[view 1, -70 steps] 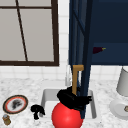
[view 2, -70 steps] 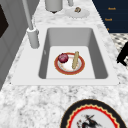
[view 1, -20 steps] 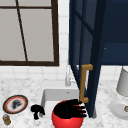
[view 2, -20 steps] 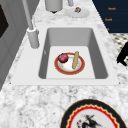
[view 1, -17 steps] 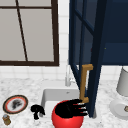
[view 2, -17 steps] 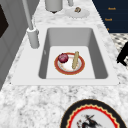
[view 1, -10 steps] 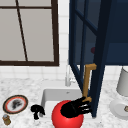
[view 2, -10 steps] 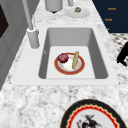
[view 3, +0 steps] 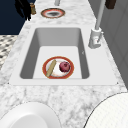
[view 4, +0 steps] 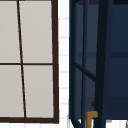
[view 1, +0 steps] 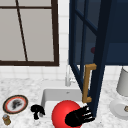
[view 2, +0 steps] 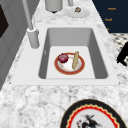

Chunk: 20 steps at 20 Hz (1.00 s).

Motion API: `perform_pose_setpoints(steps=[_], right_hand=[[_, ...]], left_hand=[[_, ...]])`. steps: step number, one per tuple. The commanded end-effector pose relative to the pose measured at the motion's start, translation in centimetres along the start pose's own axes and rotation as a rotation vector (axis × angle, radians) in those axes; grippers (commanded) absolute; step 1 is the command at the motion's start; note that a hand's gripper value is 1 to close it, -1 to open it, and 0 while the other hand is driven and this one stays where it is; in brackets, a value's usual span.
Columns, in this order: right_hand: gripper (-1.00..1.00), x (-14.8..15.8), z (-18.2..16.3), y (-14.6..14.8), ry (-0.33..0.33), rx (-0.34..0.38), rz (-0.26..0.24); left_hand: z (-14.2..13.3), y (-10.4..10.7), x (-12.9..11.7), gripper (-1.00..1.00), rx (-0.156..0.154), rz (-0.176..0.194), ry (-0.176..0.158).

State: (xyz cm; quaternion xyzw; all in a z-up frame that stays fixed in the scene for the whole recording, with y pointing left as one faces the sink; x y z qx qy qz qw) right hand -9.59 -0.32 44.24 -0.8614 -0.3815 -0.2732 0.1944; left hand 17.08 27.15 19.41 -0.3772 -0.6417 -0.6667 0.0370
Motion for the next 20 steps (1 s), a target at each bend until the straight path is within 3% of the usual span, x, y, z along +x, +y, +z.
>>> perform_pose_setpoints(steps=[1, 4, 11, 18, 20], right_hand=[[-1.00, -2.3, 2.2, -0.1, -0.033, -0.017, -0.015], [-1.00, -4.6, 2.9, 1.3, -0.059, 0.009, 0.015], [-1.00, -9.4, 3.7, 4.4, -0.117, 0.036, 0.008], [-1.00, -13.4, 5.3, 6.6, -0.096, 0.087, 0.000], [-1.00, -13.4, 5.4, 6.7, -0.103, 0.114, 0.034]], left_hand=[[0.0, 0.0, 0.0, 0.00, 0.000, 0.000, 0.000], [0.0, 0.0, 0.0, 0.00, 0.000, 0.000, 0.000], [0.0, 0.0, 0.0, 0.00, 0.000, 0.000, 0.000], [0.0, 0.0, 0.0, 0.00, 0.000, 0.000, 0.000], [0.0, 0.0, 0.0, 0.00, 0.000, 0.000, 0.000]])
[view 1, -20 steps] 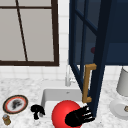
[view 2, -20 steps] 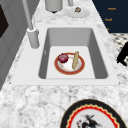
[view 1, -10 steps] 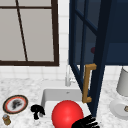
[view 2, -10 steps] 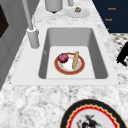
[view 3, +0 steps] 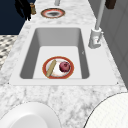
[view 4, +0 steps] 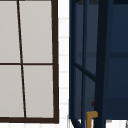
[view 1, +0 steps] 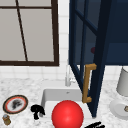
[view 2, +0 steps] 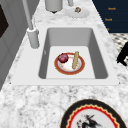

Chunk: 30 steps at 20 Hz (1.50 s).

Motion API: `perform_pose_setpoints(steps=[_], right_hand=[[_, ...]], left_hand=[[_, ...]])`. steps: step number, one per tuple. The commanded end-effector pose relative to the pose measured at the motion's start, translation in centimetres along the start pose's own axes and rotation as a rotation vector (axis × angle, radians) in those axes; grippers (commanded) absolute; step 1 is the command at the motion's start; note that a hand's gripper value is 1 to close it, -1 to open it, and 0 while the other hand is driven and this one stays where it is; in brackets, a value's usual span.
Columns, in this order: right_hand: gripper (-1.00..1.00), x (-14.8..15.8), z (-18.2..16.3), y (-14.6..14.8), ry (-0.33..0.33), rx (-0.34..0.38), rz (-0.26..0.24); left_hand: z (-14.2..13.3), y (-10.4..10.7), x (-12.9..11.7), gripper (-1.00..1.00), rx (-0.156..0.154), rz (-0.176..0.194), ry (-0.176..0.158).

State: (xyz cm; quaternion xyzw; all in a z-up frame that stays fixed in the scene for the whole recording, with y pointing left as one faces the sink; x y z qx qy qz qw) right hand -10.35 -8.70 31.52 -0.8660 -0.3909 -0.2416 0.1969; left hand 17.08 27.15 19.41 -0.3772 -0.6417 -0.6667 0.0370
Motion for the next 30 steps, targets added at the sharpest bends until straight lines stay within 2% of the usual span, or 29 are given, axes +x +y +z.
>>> perform_pose_setpoints(steps=[1, 3, 7, 11, 20, 24, 27, 30], right_hand=[[-1.00, -0.2, 0.2, 0.3, -0.049, 0.101, 0.061], [-1.00, -0.5, 0.3, 0.9, -0.037, 0.125, 0.080], [-1.00, -0.5, 0.4, 2.4, 0.003, 0.137, 0.059], [-1.00, -0.4, 0.2, 3.3, -0.003, 0.155, 0.066], [-1.00, 0.1, -0.1, 5.4, -0.048, 0.181, 0.021], [-1.00, 0.4, -0.2, 6.3, -0.062, 0.192, 0.028], [-1.00, 0.1, -0.2, 6.1, -0.106, 0.223, 0.062], [-1.00, 0.2, -0.2, 6.2, -0.143, 0.252, 0.059]], left_hand=[[0.0, 0.0, 0.0, 0.00, 0.000, 0.000, 0.000], [0.0, 0.0, 0.0, 0.00, 0.000, 0.000, 0.000], [0.0, 0.0, 0.0, 0.00, 0.000, 0.000, 0.000], [0.0, 0.0, 0.0, 0.00, 0.000, 0.000, 0.000], [0.0, 0.0, 0.0, 0.00, 0.000, 0.000, 0.000], [0.0, 0.0, 0.0, 0.00, 0.000, 0.000, 0.000], [0.0, 0.0, 0.0, 0.00, 0.000, 0.000, 0.000], [0.0, 0.0, 0.0, 0.00, 0.000, 0.000, 0.000]])
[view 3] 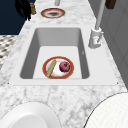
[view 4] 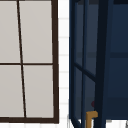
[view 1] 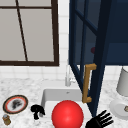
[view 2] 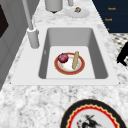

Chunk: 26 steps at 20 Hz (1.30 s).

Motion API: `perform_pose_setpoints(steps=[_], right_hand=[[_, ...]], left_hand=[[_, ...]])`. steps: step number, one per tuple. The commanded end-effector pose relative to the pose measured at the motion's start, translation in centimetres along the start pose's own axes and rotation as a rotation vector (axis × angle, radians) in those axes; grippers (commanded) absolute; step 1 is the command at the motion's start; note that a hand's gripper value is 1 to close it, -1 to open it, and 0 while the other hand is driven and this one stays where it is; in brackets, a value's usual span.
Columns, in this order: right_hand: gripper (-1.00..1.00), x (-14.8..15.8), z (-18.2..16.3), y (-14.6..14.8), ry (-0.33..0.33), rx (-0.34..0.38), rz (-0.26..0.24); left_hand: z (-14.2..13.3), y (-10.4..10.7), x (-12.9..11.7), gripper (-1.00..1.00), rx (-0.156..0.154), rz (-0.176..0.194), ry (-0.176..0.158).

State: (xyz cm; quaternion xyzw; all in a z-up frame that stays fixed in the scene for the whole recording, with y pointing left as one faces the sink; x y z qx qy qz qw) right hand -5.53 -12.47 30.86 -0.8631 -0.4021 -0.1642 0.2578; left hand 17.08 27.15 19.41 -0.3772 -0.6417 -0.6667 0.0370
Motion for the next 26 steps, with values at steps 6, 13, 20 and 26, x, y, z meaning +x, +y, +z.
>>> perform_pose_setpoints(steps=[6, 13, 20, 26], right_hand=[[-1.00, -0.9, 0.9, 1.4, -0.072, 0.039, 0.038], [-1.00, -0.7, 0.5, 3.1, -0.166, 0.108, 0.086], [-1.00, 0.1, -0.6, 4.4, -0.176, 0.162, 0.085], [-1.00, 0.2, -1.0, 5.5, -0.226, 0.213, 0.105]], left_hand=[[0.0, 0.0, 0.0, 0.00, 0.000, 0.000, 0.000], [0.0, 0.0, 0.0, 0.00, 0.000, 0.000, 0.000], [0.0, 0.0, 0.0, 0.00, 0.000, 0.000, 0.000], [0.0, 0.0, 0.0, 0.00, 0.000, 0.000, 0.000]])
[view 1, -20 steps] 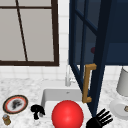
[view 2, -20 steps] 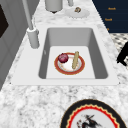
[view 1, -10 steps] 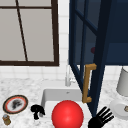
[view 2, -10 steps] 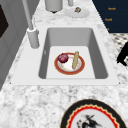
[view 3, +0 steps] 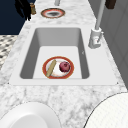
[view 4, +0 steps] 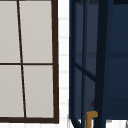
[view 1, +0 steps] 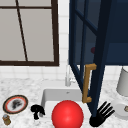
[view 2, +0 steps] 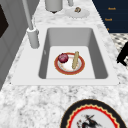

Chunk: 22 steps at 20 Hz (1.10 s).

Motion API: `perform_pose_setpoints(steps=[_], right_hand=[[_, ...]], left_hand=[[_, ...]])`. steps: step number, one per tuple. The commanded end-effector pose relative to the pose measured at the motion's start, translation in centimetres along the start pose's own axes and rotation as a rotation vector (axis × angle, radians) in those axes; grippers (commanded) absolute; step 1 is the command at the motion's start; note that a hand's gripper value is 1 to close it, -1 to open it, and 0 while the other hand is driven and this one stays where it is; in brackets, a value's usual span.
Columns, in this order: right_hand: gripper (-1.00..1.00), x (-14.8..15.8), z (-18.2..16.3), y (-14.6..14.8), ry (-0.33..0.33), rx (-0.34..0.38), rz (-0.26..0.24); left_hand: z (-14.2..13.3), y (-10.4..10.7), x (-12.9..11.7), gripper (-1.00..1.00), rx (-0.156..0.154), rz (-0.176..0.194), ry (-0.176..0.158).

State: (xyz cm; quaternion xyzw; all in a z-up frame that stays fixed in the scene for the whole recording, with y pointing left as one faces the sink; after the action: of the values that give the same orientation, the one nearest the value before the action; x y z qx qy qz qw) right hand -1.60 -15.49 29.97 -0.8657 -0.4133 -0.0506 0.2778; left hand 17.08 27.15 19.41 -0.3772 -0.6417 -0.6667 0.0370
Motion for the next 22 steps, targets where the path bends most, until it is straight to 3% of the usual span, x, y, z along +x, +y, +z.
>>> perform_pose_setpoints(steps=[1, 9, 22], right_hand=[[-1.00, 0.0, -0.4, 0.6, -0.047, 0.097, 0.052], [-1.00, -0.6, -1.2, 1.3, -0.107, 0.190, 0.089], [-1.00, -1.8, -2.4, 2.7, -0.199, 0.355, 0.245]], left_hand=[[0.0, 0.0, 0.0, 0.00, 0.000, 0.000, 0.000], [0.0, 0.0, 0.0, 0.00, 0.000, 0.000, 0.000], [0.0, 0.0, 0.0, 0.00, 0.000, 0.000, 0.000]])
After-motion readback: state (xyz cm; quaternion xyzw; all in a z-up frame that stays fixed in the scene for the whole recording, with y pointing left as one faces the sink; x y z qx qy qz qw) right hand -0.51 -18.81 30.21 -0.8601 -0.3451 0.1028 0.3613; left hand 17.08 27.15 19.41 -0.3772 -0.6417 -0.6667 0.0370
